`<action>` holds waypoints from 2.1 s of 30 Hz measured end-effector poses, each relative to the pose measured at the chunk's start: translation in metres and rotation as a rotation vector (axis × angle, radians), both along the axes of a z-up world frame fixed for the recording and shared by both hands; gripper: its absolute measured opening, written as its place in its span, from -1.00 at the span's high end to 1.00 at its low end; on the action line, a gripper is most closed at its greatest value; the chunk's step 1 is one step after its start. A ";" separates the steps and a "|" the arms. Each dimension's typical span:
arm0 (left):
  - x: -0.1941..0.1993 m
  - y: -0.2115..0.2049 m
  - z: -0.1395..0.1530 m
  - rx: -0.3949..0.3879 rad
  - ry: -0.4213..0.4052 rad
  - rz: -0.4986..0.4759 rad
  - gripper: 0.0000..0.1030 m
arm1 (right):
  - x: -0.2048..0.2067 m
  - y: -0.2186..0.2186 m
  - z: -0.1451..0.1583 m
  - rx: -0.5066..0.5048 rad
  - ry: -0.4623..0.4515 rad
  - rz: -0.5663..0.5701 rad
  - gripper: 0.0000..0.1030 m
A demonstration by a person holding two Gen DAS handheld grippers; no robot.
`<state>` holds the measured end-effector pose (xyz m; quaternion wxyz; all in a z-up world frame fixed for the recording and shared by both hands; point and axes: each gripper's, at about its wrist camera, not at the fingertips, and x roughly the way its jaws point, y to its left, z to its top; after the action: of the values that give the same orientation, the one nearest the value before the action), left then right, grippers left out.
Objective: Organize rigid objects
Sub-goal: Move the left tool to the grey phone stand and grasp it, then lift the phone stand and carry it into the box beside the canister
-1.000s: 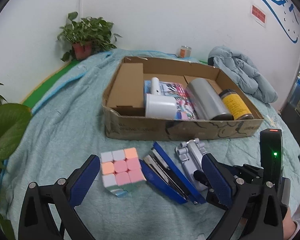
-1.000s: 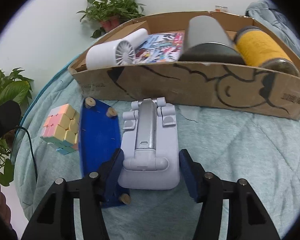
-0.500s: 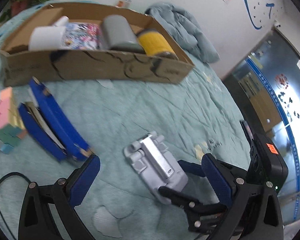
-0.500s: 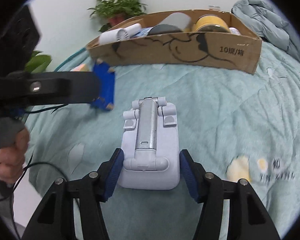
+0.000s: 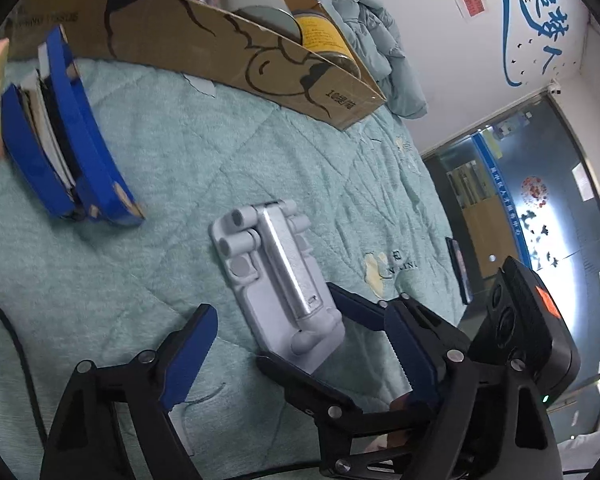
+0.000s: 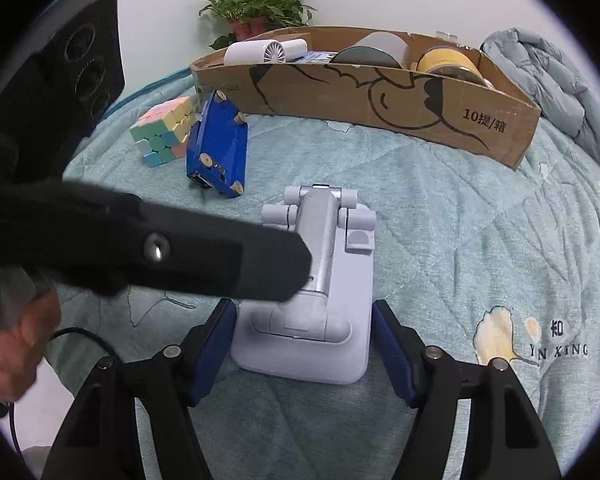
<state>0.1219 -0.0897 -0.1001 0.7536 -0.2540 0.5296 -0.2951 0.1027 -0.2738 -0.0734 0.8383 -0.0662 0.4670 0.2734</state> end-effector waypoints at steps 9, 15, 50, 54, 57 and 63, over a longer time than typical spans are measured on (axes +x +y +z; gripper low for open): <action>-0.004 -0.011 -0.002 0.053 -0.034 -0.010 -0.28 | 0.008 -0.008 -0.002 0.338 0.233 -0.076 -0.32; -0.005 0.002 -0.001 0.069 -0.050 0.025 0.31 | 0.000 0.005 0.002 0.301 0.217 -0.047 -0.32; 0.126 0.054 0.146 0.119 -0.315 0.044 0.59 | 0.135 0.082 0.107 0.204 -0.054 0.135 -0.25; 0.172 0.061 0.148 0.117 -0.273 0.037 0.59 | 0.174 0.089 0.111 0.217 0.053 0.108 -0.25; 0.201 0.066 0.144 0.109 -0.237 0.017 0.59 | 0.201 0.094 0.110 0.215 0.121 0.105 -0.25; 0.239 0.074 0.117 0.092 -0.150 0.020 0.59 | 0.233 0.104 0.090 0.186 0.211 0.073 -0.24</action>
<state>0.3613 -0.0157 0.0171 0.8049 -0.2016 0.4820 -0.2812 0.3357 -0.1702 0.0166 0.7765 0.0237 0.5226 0.3513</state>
